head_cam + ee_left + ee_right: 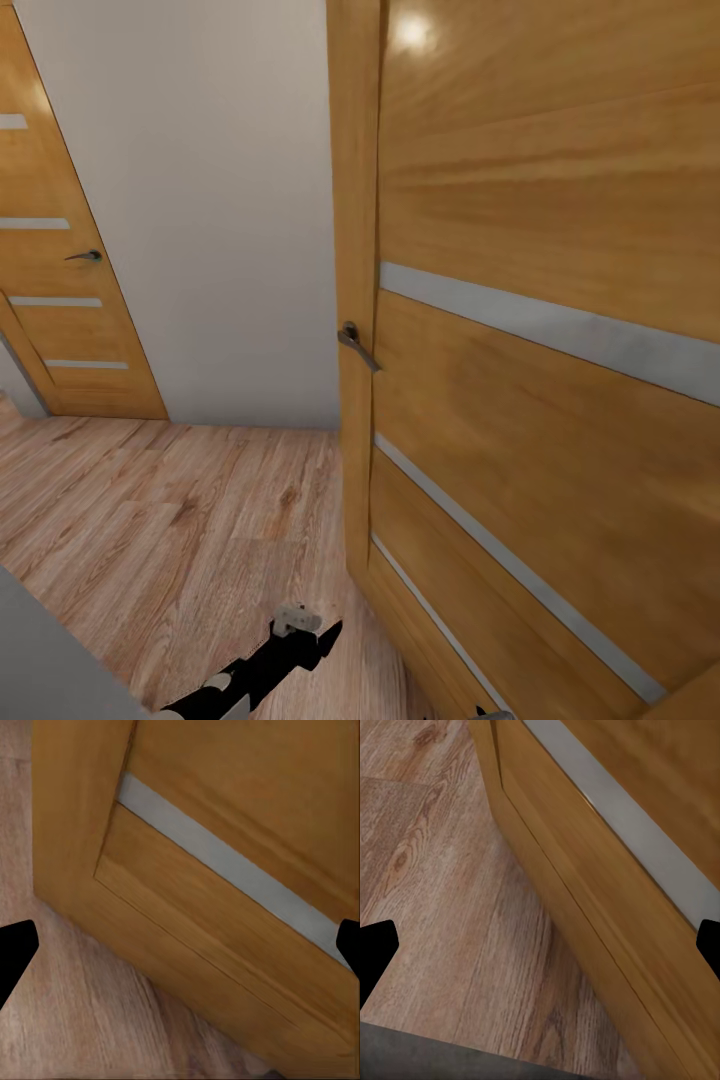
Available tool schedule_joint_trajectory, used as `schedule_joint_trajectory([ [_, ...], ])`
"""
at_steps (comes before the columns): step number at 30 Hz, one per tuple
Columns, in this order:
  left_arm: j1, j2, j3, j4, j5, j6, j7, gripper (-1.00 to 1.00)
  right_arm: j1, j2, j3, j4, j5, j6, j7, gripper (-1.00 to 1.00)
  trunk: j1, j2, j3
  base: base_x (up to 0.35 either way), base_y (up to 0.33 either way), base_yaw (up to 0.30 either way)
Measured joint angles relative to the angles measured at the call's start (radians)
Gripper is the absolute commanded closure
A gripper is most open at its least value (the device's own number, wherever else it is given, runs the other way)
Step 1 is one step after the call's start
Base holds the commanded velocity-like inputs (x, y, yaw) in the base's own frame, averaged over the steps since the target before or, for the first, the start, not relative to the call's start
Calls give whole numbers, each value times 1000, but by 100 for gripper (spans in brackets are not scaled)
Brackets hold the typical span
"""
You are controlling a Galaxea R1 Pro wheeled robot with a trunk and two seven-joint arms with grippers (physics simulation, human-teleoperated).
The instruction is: Move the two storage containers from the living room to the garage. In the garage, place one container on the floor and stack the other container on top of it (either order is fine).
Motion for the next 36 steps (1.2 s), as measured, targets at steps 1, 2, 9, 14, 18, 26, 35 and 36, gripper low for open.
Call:
schedule_joint_trajectory([
  [1,1,0,0,0,-2,-1,-5,-100,0,0,0,0,0,0,0,-100,0,0,0,0,0,0],
  [2,3,0,0,0,-4,-1,-10,-100,0,0,0,0,0,0,0,-100,0,0,0,0,0,0],
  [9,7,-3,2,-8,-8,0,-26,-100,0,0,0,0,-1,0,0,-100,0,0,0,0,0,0],
  [14,8,-37,2,-219,-6,183,-29,-100,0,0,0,0,-1,1,0,-100,0,0,0,0,0,0],
  [18,8,-48,4,-582,-7,481,-25,-100,0,0,0,0,-1,1,0,-100,0,0,0,0,0,0],
  [26,8,-106,16,-1156,3,819,-28,-100,0,0,0,0,0,1,0,-100,0,0,0,0,0,0],
  [35,7,-106,19,-1270,34,924,-33,-100,0,0,0,0,-1,1,0,-100,0,0,0,0,0,0],
  [36,7,-106,18,-1272,47,926,-34,-100,0,0,0,0,-1,1,0,-100,0,0,0,0,0,0],
])
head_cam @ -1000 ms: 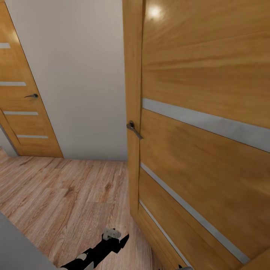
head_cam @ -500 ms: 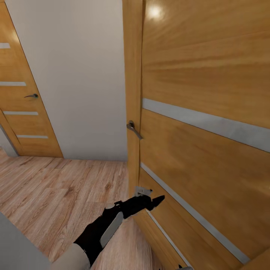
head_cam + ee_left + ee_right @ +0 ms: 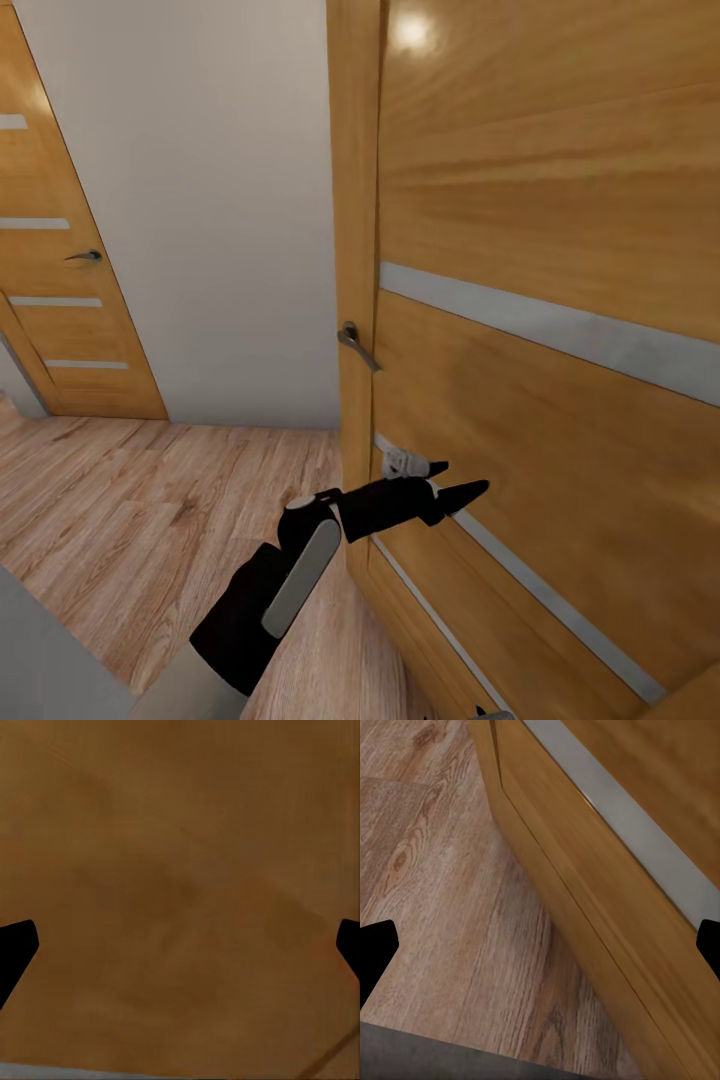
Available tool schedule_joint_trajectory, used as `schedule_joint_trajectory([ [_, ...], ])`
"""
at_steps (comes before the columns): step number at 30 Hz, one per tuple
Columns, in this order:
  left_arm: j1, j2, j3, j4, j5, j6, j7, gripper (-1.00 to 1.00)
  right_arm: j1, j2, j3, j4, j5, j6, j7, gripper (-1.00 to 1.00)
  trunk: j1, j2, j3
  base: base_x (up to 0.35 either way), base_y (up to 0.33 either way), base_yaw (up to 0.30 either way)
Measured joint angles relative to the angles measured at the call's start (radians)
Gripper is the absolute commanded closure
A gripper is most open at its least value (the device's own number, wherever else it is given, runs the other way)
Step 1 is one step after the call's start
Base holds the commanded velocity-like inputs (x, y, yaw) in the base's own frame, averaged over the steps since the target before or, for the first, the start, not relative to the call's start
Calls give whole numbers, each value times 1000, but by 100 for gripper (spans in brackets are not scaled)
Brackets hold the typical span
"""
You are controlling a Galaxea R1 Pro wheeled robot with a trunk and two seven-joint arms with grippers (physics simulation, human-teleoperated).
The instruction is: Move the two storage containers from the living room to the garage. In the garage, place one container on the floor and stack the other container on top of it (either order is fine).
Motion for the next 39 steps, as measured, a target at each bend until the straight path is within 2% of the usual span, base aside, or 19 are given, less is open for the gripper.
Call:
schedule_joint_trajectory([
  [3,0,0,-2,-4,53,3,-1,-100,0,0,0,0,0,0,0,-100,0,0,0,0,0,0],
  [6,0,0,-3,-5,85,4,-1,-100,0,0,0,0,0,0,0,-100,0,0,0,0,0,-26],
  [8,0,0,-3,-4,93,5,-1,-100,0,0,0,0,0,0,0,-100,0,0,0,0,0,-105],
  [20,0,0,0,18,106,4,-2,-100,0,0,0,0,0,0,0,-100,0,0,0,0,0,-139],
  [27,0,0,3,128,103,3,-1,-100,0,0,0,0,0,0,0,-100,0,0,0,0,0,-14],
  [29,-4,0,20,191,100,3,3,-100,0,0,0,0,0,0,0,-100,0,0,0,0,0,-3],
  [30,-53,0,73,294,97,3,6,-100,0,0,0,0,0,0,0,-100,0,0,0,0,0,-1],
  [31,-90,0,99,343,98,3,7,-100,0,0,0,0,0,0,0,-100,0,0,0,0,0,0],
  [34,-144,0,121,404,94,4,8,-100,0,0,0,0,0,0,0,-100,0,0,0,0,0,0],
  [39,-208,0,133,441,97,4,10,-100,0,0,0,0,0,0,0,-100,0,0,0,0,0,0],
])
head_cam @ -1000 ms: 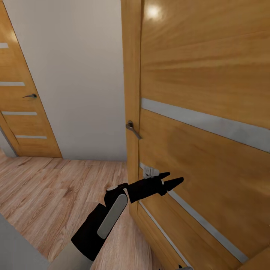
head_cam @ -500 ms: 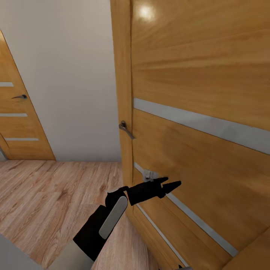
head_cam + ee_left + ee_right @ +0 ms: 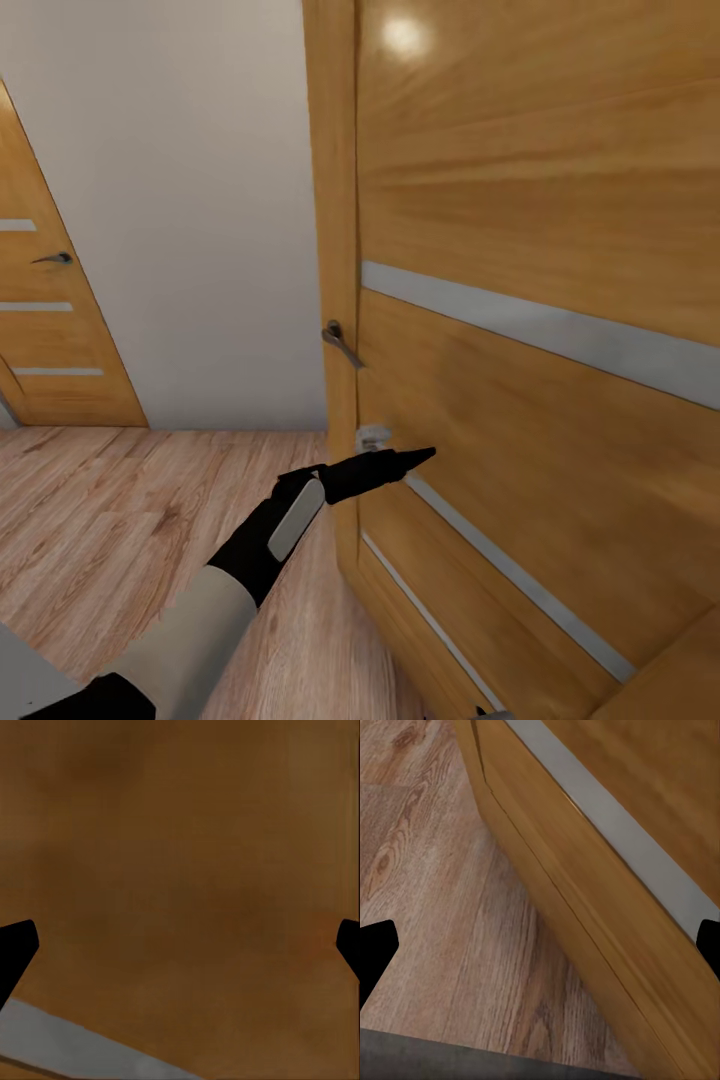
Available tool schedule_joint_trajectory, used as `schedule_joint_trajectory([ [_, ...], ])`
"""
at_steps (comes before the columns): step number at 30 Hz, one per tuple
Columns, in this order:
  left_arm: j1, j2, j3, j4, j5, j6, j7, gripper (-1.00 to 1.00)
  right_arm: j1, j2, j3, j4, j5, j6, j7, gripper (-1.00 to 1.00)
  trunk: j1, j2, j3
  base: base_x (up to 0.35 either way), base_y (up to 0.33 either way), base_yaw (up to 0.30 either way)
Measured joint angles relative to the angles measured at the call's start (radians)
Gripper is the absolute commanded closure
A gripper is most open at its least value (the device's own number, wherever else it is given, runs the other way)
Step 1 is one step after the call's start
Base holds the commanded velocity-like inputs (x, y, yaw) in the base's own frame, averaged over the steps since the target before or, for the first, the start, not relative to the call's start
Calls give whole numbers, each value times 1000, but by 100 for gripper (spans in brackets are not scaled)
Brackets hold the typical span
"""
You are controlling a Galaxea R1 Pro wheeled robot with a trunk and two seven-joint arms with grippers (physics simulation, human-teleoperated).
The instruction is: Move the two storage containers from the living room to the garage. In the garage, place one container on the floor and stack the other container on top of it (either order is fine).
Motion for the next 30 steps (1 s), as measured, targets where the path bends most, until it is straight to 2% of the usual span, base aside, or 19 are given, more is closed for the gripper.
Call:
schedule_joint_trajectory([
  [5,-59,0,3,15,3,0,1,-100,0,0,1,0,0,0,0,-100,0,0,0,0,0,0],
  [8,-69,0,2,17,4,-1,1,-100,0,0,1,0,1,0,0,-100,0,0,0,0,0,-16],
  [12,-77,0,2,16,67,-4,2,-100,0,0,1,0,1,0,0,-100,0,0,0,0,0,-126],
  [13,-78,0,1,14,92,-3,2,-100,0,0,1,0,1,0,0,-100,0,0,0,0,0,-170],
  [16,-79,0,-1,4,122,-3,1,-100,0,0,1,0,1,0,0,-100,0,0,0,0,0,-188],
  [19,-79,0,-8,-7,134,-3,1,-100,0,0,1,0,1,0,0,-100,0,0,0,0,0,-184],
  [27,-80,0,-40,-19,151,-2,-2,-100,0,0,1,0,1,0,0,-100,0,0,0,0,0,-59],
  [30,-80,0,-94,-25,150,-4,-1,-100,0,0,1,0,1,0,0,-100,0,0,0,0,0,-9],
])
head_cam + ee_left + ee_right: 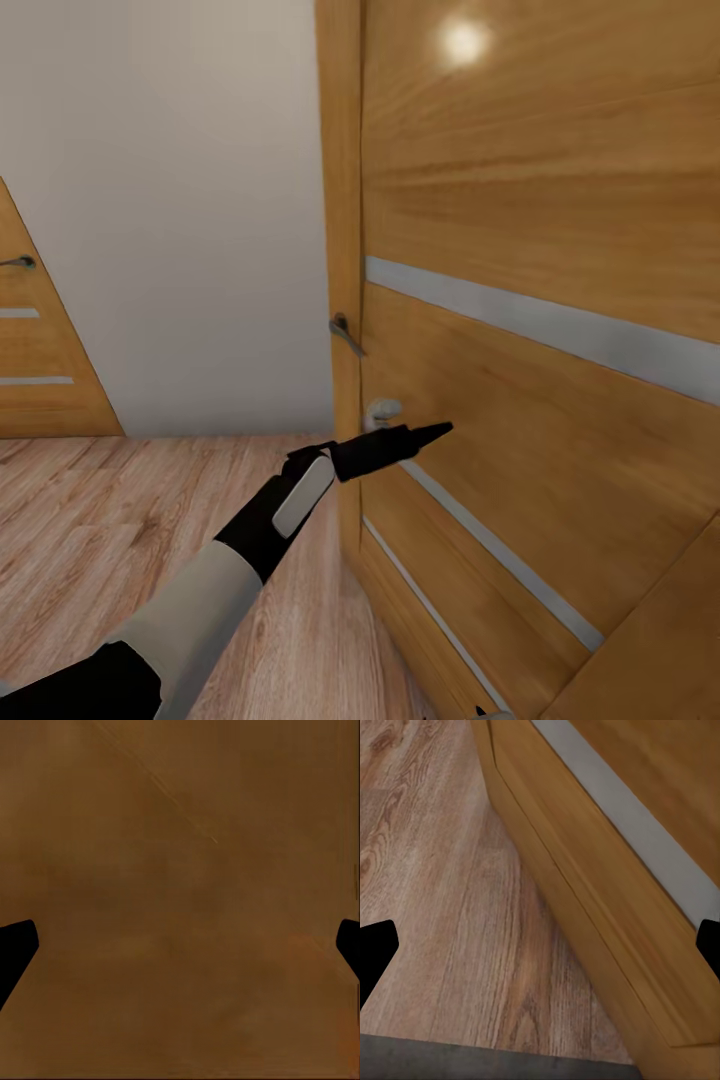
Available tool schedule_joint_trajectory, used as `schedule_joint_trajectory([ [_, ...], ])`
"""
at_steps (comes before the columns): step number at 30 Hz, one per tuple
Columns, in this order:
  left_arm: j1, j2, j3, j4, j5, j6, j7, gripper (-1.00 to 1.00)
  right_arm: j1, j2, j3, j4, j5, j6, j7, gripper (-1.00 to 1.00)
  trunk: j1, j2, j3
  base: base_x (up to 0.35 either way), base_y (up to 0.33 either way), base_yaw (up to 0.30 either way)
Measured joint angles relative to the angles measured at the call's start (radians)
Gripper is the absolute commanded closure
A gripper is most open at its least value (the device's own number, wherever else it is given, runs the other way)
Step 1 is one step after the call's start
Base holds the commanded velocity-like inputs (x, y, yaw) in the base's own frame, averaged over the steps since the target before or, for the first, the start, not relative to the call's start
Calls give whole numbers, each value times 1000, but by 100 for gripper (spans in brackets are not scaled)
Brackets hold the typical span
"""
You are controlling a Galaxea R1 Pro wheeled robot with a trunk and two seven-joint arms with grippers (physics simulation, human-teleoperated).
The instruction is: Move the two storage containers from the living room to the garage. In the garage, place one container on the floor and stack the other container on top of it (either order is fine).
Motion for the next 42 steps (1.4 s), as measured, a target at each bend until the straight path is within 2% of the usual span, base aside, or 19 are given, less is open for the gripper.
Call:
schedule_joint_trajectory([
  [2,0,3,-57,-13,11,-21,2,-100,0,0,0,0,0,0,0,-100,0,0,0,0,0,-4],
  [5,0,0,-109,-20,46,-72,1,-100,0,0,0,0,0,0,0,-100,0,0,0,0,0,-2],
  [8,0,0,-156,-1,131,-140,-6,-100,0,0,0,0,0,0,0,-100,0,0,0,0,0,0],
  [12,0,0,-172,73,137,-168,-21,-100,0,0,0,0,0,0,0,-100,0,0,0,0,0,0],
  [13,1,0,-188,119,141,-193,-60,-100,0,0,0,0,0,0,0,-100,0,0,0,0,0,0],
  [15,0,0,-206,137,144,-208,-85,-100,0,0,0,0,0,0,0,-100,0,0,0,0,0,0],
  [16,1,0,-238,144,145,-219,-104,-100,0,0,0,0,0,0,0,-100,0,0,0,0,0,0],
  [19,1,0,-277,142,144,-227,-112,-100,0,0,0,0,0,0,0,-100,0,0,0,0,0,0],
  [23,1,0,-297,162,138,-231,-100,-100,0,0,0,0,0,0,0,-100,0,0,0,0,0,0],
  [25,1,0,-300,171,115,-232,-86,-100,0,0,0,0,0,0,0,-100,0,0,0,0,0,0],
  [27,0,0,-300,180,27,-232,-50,-100,0,0,0,0,0,0,0,-100,0,0,0,0,0,0],
  [28,0,0,-297,185,-56,-232,-29,-100,0,0,0,0,0,0,0,-100,0,0,0,0,0,0],
  [29,0,0,-296,187,-100,-232,-21,-100,0,0,0,0,0,0,0,-100,0,0,0,0,0,0],
  [30,0,0,-296,199,-172,-234,-10,-100,0,0,0,0,0,0,0,-100,0,0,0,0,0,0],
  [31,0,7,-296,212,-199,-238,-6,-100,0,0,0,0,0,0,0,-100,0,0,0,0,0,0],
  [33,1,35,-297,252,-236,-260,-1,-100,0,0,0,0,0,0,0,-100,0,0,0,0,0,0],
  [36,1,71,-297,392,-277,-398,-9,-100,0,0,0,0,0,0,0,-100,0,0,0,0,0,0],
  [40,1,76,-299,456,-288,-462,-55,-100,0,0,0,0,0,0,0,-100,0,0,0,0,0,0],
  [42,1,50,-302,465,-290,-482,-86,-100,0,0,0,0,-1,0,0,-100,0,0,0,0,0,0],
])
